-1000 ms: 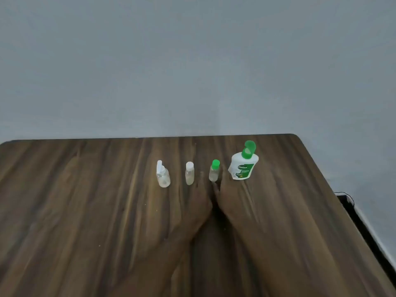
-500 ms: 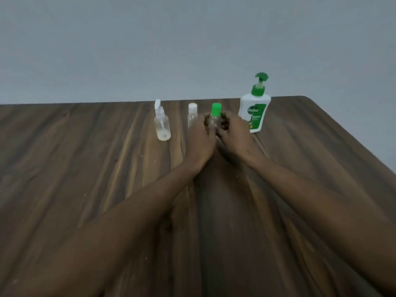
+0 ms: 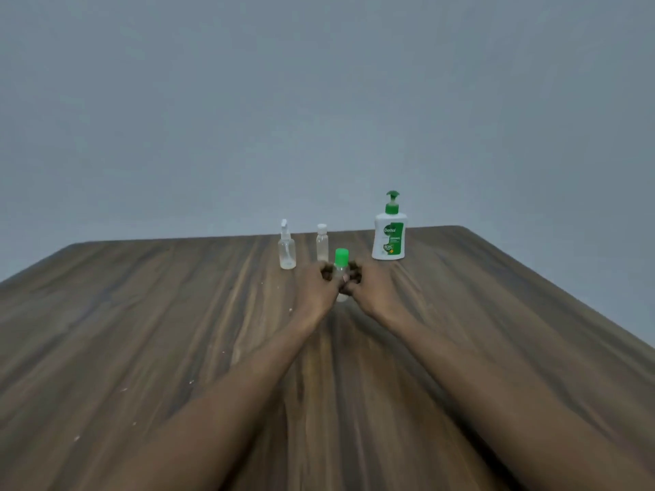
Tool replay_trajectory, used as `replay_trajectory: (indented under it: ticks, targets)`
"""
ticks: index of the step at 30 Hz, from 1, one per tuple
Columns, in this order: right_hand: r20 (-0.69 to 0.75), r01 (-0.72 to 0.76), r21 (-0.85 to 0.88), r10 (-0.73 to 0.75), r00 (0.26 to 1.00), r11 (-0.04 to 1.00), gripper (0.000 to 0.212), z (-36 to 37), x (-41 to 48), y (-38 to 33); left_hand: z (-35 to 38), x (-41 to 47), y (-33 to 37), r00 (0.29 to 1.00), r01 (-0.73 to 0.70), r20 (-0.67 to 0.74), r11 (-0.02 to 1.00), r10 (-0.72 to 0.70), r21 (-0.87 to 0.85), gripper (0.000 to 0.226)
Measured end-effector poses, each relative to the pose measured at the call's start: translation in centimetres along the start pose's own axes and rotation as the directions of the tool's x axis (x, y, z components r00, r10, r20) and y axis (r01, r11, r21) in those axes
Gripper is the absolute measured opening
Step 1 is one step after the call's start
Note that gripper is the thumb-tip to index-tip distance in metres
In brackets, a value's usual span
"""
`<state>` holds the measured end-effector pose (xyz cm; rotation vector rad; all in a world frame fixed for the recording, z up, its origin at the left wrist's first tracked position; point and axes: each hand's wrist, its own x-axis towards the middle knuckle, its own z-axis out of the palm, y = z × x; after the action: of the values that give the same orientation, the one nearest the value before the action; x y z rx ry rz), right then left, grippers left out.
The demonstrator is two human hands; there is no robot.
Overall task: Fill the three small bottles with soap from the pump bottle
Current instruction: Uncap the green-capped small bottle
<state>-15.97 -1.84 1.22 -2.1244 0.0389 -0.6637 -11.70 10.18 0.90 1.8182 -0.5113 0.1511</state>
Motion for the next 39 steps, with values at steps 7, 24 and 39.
replay_trajectory:
  ticks: [7, 24, 39]
  targets:
    - [0.064, -0.033, -0.012, 0.033, 0.997, 0.999, 0.036, 0.3, -2.6, 0.0, 1.1, -1.7, -2.8, 0.999, -0.042, -0.015, 0.999, 0.042, 0.005, 0.019]
    - [-0.153, -0.428, -0.044, 0.417, 0.896, 0.903, 0.102, -8.4, 12.8, 9.1, 1.9, -1.1, -4.8, 0.999, -0.021, -0.046, 0.998, 0.024, 0.057, 0.023]
    - [-0.012, -0.331, 0.050, 0.332, 0.943, 0.942, 0.043, -6.5, 5.1, 5.0, 1.3, -1.2, -3.9, 1.000, -0.024, 0.015, 0.998, 0.025, -0.060, 0.040]
